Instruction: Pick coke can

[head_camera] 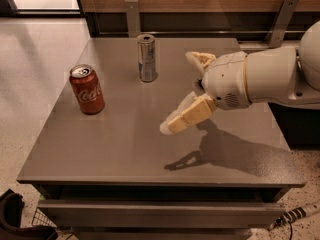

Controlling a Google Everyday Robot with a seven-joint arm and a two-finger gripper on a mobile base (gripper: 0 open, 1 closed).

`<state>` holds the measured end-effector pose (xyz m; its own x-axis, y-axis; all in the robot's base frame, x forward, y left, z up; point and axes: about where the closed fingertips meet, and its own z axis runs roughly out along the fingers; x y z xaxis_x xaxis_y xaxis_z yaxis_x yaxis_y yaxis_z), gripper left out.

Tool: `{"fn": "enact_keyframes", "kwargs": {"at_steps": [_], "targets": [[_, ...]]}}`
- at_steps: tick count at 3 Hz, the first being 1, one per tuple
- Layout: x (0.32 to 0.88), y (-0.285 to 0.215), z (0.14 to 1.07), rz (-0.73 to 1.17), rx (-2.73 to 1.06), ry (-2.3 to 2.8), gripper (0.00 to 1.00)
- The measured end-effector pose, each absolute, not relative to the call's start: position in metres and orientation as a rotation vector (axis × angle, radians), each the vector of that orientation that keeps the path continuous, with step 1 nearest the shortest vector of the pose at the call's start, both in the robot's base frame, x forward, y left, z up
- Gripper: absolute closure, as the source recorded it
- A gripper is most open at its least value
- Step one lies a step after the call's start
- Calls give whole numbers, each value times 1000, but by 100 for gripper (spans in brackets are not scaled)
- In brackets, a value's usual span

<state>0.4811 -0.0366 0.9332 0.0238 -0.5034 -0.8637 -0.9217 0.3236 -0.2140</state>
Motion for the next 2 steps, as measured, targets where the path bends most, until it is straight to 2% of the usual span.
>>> {"fn": "enact_keyframes", "kwargs": {"at_steps": [2], "targets": [[492,2,915,570,-1339,1619,0]]}}
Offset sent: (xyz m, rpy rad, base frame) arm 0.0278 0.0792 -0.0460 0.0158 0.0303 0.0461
